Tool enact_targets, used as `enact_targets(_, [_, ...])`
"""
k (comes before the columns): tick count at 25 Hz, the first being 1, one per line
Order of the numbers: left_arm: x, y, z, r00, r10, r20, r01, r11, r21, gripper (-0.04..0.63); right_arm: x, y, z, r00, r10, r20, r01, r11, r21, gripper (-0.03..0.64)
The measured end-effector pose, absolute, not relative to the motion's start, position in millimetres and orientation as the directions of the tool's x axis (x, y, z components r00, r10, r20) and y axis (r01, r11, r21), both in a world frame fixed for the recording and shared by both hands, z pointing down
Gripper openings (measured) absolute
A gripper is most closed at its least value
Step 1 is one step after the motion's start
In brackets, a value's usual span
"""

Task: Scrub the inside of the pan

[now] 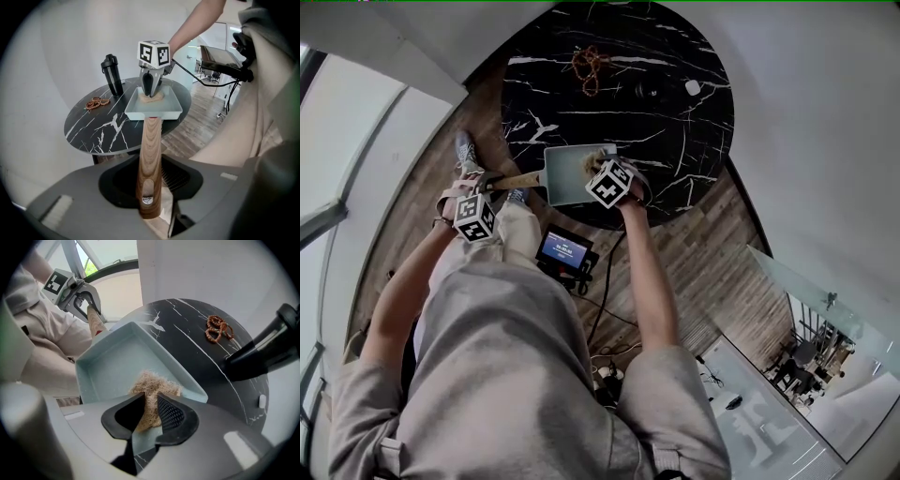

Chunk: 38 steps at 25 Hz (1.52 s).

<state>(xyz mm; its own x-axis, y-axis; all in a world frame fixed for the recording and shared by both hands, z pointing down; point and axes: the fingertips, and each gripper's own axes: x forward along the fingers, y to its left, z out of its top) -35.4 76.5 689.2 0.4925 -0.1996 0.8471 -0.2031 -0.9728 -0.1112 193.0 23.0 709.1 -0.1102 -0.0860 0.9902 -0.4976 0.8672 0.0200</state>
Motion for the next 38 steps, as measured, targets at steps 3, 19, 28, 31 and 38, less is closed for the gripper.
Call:
enact_targets(3, [-36, 77, 690, 0.491, -0.196, 0.849, -0.205, -0.973, -0.106, 0.127, 192, 25, 710, -0.110, -0.070, 0.991, -0.495, 0.869, 0.007, 0.098])
enact_targets(19, [-33, 76, 692, 0.487, -0.194, 0.852, -0.211, -0.972, -0.101, 0.127, 132, 42, 711, -0.218, -0.039, 0.975, -0.478, 0.875, -0.072, 0.087])
enact_targets(28, [-31, 76, 694, 0.488, -0.186, 0.853, -0.216, -0.972, -0.089, 0.126, 102, 44, 710, -0.305, -0.028, 0.952, -0.495, 0.858, -0.134, 0.077])
enact_targets(31, [-30, 75, 693, 0.489, -0.185, 0.853, -0.216, -0.973, -0.087, 0.126, 100, 44, 709, -0.308, -0.020, 0.951, -0.493, 0.858, -0.142, 0.072])
enact_targets(38, [-26, 74, 695, 0.484, -0.180, 0.856, -0.219, -0.973, -0.080, 0.124, 94, 43, 708, -0.361, 0.010, 0.932, -0.534, 0.817, -0.216, 0.064])
